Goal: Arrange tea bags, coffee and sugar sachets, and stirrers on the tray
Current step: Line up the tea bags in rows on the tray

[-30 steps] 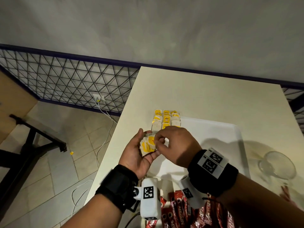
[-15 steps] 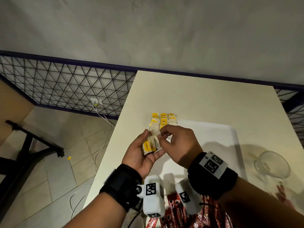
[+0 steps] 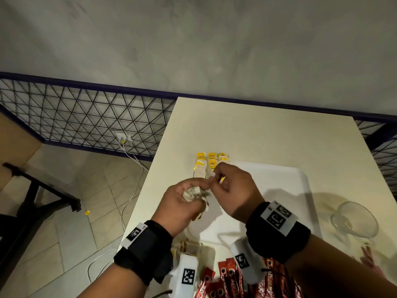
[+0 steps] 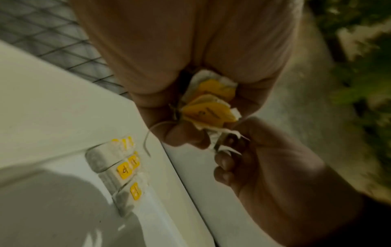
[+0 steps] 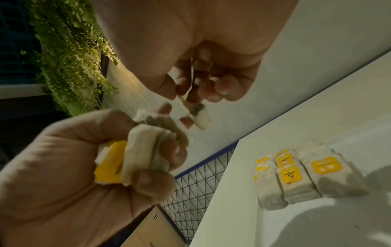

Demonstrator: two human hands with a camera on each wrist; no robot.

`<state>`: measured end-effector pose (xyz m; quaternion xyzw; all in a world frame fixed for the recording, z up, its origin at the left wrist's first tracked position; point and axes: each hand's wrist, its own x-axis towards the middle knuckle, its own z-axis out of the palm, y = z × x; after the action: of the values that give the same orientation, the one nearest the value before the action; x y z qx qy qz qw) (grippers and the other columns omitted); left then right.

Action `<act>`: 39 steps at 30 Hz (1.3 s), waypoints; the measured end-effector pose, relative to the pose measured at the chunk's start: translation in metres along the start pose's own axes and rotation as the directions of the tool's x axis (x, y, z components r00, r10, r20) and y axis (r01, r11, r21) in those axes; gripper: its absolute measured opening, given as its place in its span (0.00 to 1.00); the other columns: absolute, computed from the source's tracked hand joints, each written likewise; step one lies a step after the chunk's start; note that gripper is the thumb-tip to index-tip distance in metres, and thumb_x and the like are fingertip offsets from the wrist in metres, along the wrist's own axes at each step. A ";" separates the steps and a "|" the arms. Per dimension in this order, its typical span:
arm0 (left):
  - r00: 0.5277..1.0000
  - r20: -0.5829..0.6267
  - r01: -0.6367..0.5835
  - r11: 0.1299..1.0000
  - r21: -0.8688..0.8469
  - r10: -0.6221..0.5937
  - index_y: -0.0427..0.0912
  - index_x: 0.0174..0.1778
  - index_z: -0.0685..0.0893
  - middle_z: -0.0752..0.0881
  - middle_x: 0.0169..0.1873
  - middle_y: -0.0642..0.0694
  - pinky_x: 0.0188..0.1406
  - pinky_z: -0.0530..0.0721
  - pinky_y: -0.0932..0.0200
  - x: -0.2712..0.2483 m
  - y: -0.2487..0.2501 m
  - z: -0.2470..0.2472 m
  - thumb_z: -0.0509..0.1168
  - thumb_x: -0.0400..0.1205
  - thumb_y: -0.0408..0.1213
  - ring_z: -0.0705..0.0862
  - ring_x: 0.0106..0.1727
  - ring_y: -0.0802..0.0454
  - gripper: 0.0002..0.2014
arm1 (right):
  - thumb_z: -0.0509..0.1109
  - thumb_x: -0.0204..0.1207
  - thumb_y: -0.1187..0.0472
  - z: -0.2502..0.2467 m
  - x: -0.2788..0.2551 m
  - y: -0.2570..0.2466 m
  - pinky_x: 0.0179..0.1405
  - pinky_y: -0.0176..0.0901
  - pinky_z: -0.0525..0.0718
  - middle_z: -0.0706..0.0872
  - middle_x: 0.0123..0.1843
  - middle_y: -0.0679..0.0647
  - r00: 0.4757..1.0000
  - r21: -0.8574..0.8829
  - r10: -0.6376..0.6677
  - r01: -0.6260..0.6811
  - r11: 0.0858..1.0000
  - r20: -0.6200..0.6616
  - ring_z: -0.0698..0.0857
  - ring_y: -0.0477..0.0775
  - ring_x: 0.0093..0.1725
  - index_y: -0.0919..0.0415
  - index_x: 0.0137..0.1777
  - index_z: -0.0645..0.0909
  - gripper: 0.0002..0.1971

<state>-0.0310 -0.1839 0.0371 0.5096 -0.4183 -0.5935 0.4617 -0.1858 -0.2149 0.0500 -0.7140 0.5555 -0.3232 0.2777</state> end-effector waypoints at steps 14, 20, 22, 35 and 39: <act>0.958 0.286 -0.164 0.767 0.620 -0.026 0.53 0.56 0.89 0.86 0.58 0.61 0.62 0.74 0.74 0.011 0.005 -0.020 0.64 0.64 0.34 0.81 0.59 0.71 0.24 | 0.75 0.73 0.60 -0.017 0.016 0.022 0.40 0.23 0.69 0.80 0.42 0.40 0.967 -0.027 -0.023 0.031 0.999 0.252 0.77 0.30 0.38 0.51 0.54 0.85 0.10; 0.963 0.216 -0.039 0.712 0.701 -0.159 0.59 0.56 0.86 0.88 0.51 0.61 0.42 0.80 0.69 0.012 -0.011 -0.029 0.68 0.70 0.32 0.85 0.37 0.63 0.21 | 0.73 0.75 0.59 -0.010 0.019 0.054 0.45 0.31 0.77 0.89 0.45 0.48 0.937 -0.184 0.089 -0.027 0.983 0.337 0.83 0.40 0.41 0.54 0.48 0.88 0.05; 0.964 0.202 -0.021 0.710 0.704 -0.172 0.57 0.56 0.86 0.87 0.53 0.62 0.38 0.77 0.72 0.011 -0.015 -0.034 0.69 0.72 0.29 0.82 0.31 0.67 0.21 | 0.73 0.74 0.59 -0.005 0.020 0.069 0.49 0.42 0.81 0.90 0.45 0.51 0.929 -0.219 0.135 -0.060 0.974 0.346 0.85 0.52 0.45 0.55 0.48 0.88 0.05; 0.964 0.157 0.064 0.757 0.651 -0.217 0.47 0.54 0.87 0.88 0.47 0.58 0.29 0.71 0.81 0.012 -0.023 -0.057 0.66 0.73 0.19 0.78 0.26 0.77 0.20 | 0.70 0.78 0.59 0.015 0.053 0.121 0.47 0.36 0.76 0.90 0.50 0.51 0.861 -0.384 0.307 -0.145 0.912 0.405 0.86 0.52 0.51 0.56 0.51 0.86 0.06; 0.966 0.129 0.097 0.779 0.620 -0.223 0.49 0.53 0.88 0.89 0.53 0.57 0.28 0.71 0.80 0.012 -0.024 -0.064 0.67 0.72 0.19 0.78 0.25 0.73 0.22 | 0.71 0.77 0.59 0.019 0.064 0.129 0.51 0.39 0.79 0.90 0.51 0.52 0.869 -0.379 0.304 -0.148 0.913 0.392 0.85 0.53 0.52 0.56 0.50 0.87 0.05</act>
<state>0.0292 -0.1923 0.0031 0.6041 -0.5850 -0.5112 0.1777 -0.2392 -0.3064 -0.0494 -0.7342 0.6055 -0.0173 0.3067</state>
